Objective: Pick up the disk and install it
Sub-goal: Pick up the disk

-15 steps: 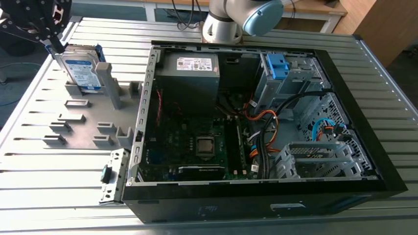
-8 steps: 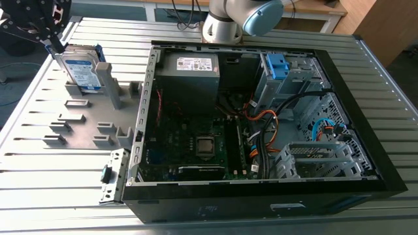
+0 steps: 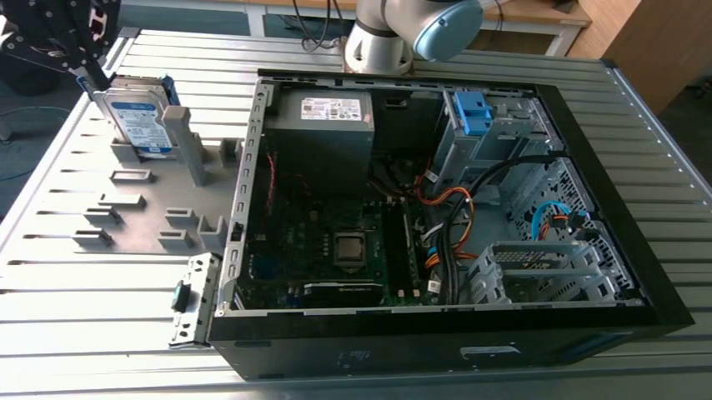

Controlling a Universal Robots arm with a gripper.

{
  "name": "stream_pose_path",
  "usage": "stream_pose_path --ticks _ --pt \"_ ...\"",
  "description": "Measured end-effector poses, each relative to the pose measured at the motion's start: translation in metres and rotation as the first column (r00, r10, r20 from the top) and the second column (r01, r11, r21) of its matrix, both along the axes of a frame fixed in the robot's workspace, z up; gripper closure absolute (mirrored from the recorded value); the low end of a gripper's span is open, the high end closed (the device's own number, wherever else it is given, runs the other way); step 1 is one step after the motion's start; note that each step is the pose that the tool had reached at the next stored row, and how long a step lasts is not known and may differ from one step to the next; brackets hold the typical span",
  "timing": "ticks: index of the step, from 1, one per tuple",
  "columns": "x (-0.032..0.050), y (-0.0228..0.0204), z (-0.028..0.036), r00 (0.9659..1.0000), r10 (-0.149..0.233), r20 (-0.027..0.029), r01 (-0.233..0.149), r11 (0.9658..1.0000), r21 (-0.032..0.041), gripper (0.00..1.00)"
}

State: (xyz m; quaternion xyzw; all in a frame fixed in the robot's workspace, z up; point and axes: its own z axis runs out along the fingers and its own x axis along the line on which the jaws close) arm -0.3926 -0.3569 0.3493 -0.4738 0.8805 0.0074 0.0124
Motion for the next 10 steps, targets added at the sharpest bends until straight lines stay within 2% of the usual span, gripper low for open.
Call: stream_pose_path --ticks 10 --pt "0.0 0.0 0.0 0.9992 0.039 0.0 -0.039 0.9992 0.0 0.89"
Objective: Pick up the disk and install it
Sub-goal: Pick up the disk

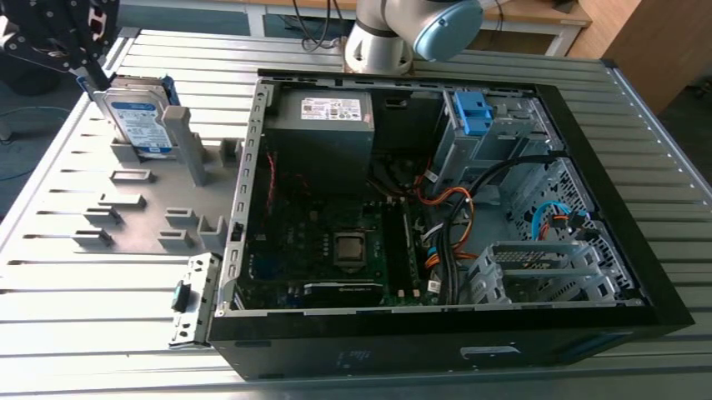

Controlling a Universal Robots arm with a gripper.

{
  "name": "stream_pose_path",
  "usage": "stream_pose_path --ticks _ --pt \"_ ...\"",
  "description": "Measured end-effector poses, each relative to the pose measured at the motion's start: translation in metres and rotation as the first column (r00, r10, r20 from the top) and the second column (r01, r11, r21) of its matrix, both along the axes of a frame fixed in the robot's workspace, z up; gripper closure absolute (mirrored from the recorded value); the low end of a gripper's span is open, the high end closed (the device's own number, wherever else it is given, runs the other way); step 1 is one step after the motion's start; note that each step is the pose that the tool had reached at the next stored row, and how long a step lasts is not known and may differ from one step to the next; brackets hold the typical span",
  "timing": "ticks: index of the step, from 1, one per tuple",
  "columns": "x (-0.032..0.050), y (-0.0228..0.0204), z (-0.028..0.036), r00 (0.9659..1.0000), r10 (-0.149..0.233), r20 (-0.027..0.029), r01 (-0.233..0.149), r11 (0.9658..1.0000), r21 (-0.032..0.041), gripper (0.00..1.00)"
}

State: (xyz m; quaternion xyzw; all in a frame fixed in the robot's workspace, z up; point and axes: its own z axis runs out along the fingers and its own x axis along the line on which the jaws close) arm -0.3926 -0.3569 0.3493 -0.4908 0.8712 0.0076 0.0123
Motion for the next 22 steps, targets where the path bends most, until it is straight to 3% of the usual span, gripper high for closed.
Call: stream_pose_path --ticks 22 --pt "0.0 0.0 0.0 0.9945 0.105 0.0 -0.105 0.9945 0.0 0.89"
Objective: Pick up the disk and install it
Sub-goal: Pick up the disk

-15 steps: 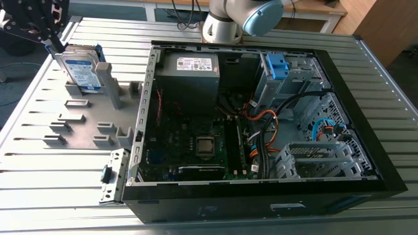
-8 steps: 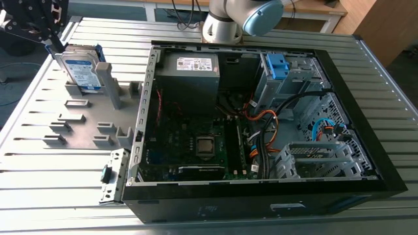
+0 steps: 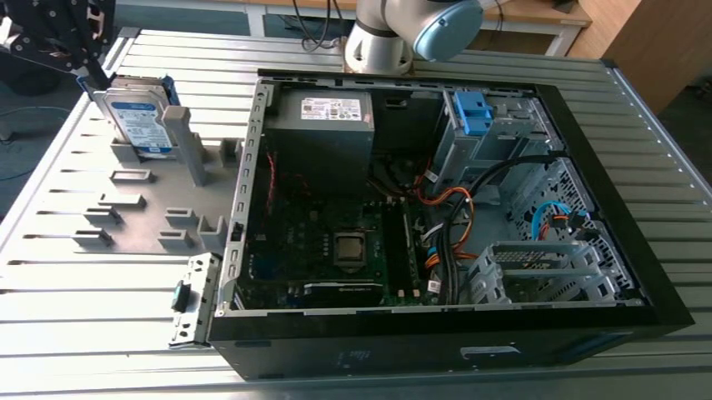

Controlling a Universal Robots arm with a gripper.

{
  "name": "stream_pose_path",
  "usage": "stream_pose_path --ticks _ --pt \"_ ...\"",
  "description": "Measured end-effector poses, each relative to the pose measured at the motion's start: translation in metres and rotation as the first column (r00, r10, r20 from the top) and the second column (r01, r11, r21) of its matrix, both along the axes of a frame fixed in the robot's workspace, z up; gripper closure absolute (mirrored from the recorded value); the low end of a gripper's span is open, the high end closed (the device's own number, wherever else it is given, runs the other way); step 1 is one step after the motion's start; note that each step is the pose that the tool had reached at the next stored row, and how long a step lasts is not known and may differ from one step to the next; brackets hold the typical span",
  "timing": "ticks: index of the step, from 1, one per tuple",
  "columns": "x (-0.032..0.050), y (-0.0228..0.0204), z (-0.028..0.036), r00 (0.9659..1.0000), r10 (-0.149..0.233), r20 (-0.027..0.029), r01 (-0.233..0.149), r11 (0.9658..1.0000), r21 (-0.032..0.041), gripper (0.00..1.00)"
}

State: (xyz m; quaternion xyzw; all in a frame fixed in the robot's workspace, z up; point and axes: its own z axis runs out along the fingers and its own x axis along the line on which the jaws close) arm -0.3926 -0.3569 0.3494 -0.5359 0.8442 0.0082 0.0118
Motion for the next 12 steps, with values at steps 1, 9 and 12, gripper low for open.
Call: stream_pose_path --ticks 1,9,12 --pt "0.0 0.0 0.0 1.0 0.004 0.0001 -0.004 1.0 0.0 0.89" --pt "0.0 0.0 0.0 0.9995 0.032 0.0 -0.032 0.9995 0.0 0.89" --pt "0.0 0.0 0.0 0.9991 0.043 0.0 -0.043 0.9991 0.0 0.89"
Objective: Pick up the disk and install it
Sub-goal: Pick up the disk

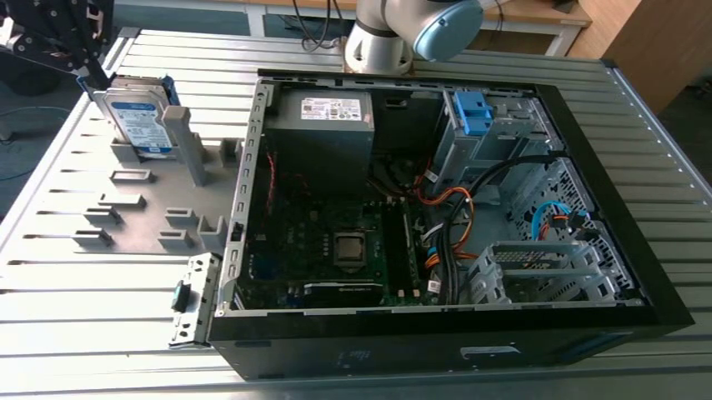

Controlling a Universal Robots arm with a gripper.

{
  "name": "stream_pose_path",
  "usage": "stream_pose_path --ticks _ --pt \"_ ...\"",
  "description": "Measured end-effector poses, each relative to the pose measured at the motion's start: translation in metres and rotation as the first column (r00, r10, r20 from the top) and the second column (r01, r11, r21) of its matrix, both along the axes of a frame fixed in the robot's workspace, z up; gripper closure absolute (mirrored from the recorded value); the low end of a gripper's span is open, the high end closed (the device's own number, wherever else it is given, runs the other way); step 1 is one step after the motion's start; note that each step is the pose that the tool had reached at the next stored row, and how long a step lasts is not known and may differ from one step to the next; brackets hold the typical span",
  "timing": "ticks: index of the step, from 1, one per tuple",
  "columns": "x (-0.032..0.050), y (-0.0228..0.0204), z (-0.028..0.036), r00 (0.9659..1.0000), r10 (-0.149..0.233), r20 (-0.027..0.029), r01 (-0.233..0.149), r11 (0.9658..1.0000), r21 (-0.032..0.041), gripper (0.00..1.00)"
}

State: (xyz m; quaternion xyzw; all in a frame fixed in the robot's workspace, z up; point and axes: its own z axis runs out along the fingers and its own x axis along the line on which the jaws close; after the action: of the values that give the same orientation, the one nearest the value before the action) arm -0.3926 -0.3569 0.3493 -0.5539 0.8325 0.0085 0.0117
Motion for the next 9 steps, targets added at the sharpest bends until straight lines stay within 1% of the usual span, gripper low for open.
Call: stream_pose_path --ticks 9 --pt "0.0 0.0 0.0 0.9995 0.032 0.0 -0.032 0.9995 0.0 0.89"
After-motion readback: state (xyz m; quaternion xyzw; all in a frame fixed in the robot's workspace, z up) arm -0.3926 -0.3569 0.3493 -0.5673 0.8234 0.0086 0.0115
